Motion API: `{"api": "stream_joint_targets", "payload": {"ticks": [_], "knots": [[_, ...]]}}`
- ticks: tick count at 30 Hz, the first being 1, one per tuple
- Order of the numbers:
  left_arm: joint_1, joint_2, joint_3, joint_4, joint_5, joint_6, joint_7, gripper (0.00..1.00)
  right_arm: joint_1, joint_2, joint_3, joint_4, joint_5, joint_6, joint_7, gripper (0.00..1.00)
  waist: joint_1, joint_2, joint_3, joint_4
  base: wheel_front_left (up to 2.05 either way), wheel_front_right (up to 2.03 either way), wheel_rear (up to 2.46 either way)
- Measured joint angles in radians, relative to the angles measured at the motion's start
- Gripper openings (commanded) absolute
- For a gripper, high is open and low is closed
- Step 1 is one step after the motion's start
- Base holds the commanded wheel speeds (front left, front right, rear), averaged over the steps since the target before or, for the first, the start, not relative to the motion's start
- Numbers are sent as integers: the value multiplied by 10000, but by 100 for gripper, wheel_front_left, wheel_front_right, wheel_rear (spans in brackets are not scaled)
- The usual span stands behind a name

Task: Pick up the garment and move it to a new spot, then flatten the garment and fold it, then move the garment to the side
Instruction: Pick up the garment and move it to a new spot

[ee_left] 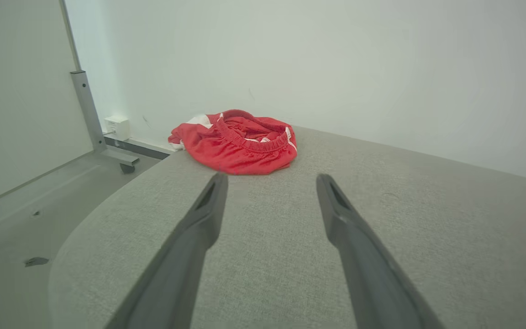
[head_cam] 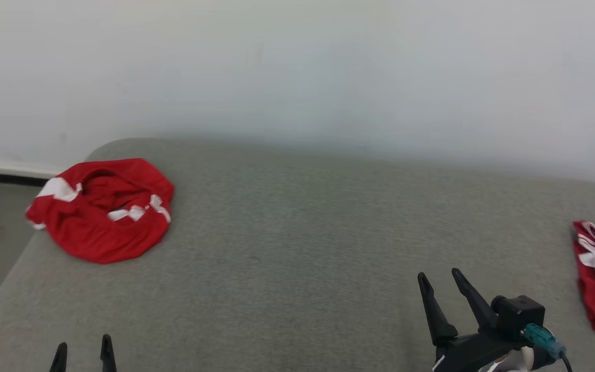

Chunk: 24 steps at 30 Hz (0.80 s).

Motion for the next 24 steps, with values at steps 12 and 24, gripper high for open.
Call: {"api": "stream_joint_targets", "payload": {"ticks": [12, 24], "knots": [[231, 33, 311, -44, 15, 15, 2, 100, -43, 184, 217, 157, 128, 2, -2, 100, 0, 0, -134, 1785, 0, 0, 0], [326, 23, 462, -107, 13, 194, 0, 100, 91, 192, 115, 107, 127, 2, -2, 100, -1, 0, -80, 2318, 0, 0, 0]]}}
